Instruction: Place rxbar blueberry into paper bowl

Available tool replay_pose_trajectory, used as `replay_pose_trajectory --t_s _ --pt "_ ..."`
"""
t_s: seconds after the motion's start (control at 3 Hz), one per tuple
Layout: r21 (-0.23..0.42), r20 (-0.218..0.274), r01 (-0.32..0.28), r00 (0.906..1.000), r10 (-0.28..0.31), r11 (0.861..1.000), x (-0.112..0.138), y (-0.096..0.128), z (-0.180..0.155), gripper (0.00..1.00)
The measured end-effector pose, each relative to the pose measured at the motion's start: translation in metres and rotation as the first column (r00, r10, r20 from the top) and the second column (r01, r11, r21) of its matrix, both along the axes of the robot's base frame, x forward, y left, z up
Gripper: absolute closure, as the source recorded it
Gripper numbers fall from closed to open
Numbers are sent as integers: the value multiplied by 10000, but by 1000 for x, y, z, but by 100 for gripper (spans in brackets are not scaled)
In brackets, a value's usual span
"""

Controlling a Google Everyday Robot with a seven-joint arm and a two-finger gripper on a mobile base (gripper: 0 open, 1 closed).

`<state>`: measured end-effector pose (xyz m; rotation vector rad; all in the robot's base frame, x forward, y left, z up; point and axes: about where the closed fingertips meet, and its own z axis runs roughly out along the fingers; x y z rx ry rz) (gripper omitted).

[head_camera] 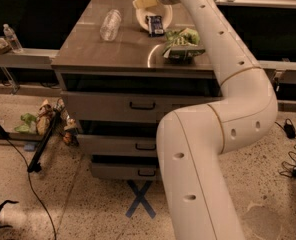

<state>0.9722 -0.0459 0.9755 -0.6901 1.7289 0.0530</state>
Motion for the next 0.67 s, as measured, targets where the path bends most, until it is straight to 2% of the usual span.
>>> replay_pose_trajectory --t_s 0.33,0.67 --pt "-204 58 450 9990 -448 9988 -19 -43 33 0" --pt "-241 80 611 9981 -609 9978 -23 -53 42 0"
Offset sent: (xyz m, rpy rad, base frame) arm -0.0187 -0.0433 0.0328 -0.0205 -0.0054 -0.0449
